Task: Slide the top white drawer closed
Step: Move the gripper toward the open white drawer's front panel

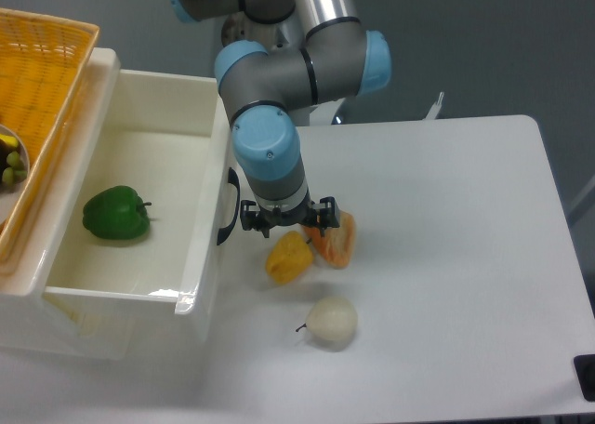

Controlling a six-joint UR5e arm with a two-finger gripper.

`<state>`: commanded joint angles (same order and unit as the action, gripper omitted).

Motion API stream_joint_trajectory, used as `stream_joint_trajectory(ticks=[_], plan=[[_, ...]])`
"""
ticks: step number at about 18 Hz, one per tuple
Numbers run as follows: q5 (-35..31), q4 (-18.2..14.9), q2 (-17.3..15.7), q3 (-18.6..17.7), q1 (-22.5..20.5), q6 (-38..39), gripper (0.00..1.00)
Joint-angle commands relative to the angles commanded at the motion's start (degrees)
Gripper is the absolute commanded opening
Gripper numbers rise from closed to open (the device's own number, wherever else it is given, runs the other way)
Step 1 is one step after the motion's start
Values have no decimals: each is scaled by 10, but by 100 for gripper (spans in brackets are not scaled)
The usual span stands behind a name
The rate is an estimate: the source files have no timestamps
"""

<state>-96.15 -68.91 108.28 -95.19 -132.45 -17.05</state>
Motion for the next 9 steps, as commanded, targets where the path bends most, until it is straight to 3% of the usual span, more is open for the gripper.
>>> stream_joint_trajectory(ticks=[9], plan=[[3,-3,-4,0,7,3,100]])
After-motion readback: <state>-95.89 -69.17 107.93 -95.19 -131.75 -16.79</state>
